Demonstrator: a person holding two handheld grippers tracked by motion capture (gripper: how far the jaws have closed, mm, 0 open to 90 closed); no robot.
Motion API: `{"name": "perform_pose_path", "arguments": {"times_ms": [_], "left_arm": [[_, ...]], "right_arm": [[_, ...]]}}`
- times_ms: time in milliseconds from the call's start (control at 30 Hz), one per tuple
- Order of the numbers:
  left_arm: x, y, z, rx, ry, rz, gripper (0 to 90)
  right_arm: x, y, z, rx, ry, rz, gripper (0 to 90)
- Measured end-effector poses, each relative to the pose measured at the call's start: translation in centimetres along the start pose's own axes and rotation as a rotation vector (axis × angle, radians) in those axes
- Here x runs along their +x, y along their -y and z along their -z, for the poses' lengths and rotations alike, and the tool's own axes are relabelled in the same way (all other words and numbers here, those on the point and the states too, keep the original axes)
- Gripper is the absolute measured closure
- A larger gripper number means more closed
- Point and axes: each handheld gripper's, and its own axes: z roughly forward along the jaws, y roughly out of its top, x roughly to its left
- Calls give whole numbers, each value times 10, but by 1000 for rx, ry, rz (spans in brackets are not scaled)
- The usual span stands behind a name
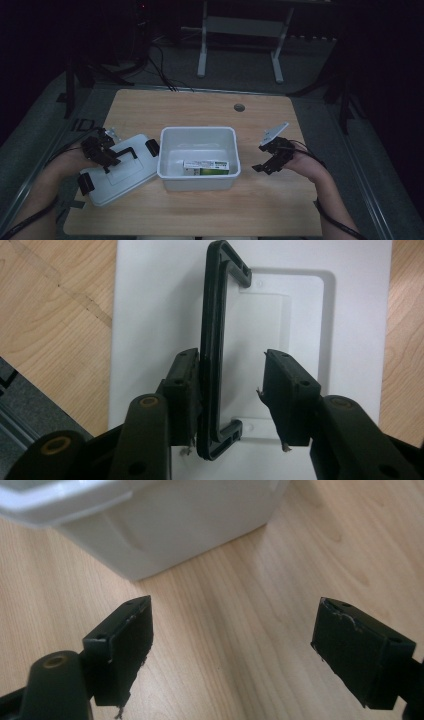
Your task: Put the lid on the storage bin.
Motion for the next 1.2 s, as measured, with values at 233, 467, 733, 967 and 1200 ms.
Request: {"name": "perform_pose_path", "arguments": {"times_ms": [233, 467, 733, 967, 1200], "left_arm": [[-1, -4, -8, 20, -14, -18, 591], [1, -9, -10, 27, -25, -12, 703], [3, -11, -13, 41, -14, 3, 766], [2, -12, -12, 41, 5, 0, 808], [-2, -12, -8, 36, -17, -13, 837]], "right_arm": [[3, 16, -14, -44, -11, -8, 164], [2, 27, -17, -86, 15, -54, 164], [5, 43, -21, -115, 18, -86, 164], [9, 62, -28, -135, 37, -145, 164], [11, 68, -27, -158, 44, -152, 164]]}}
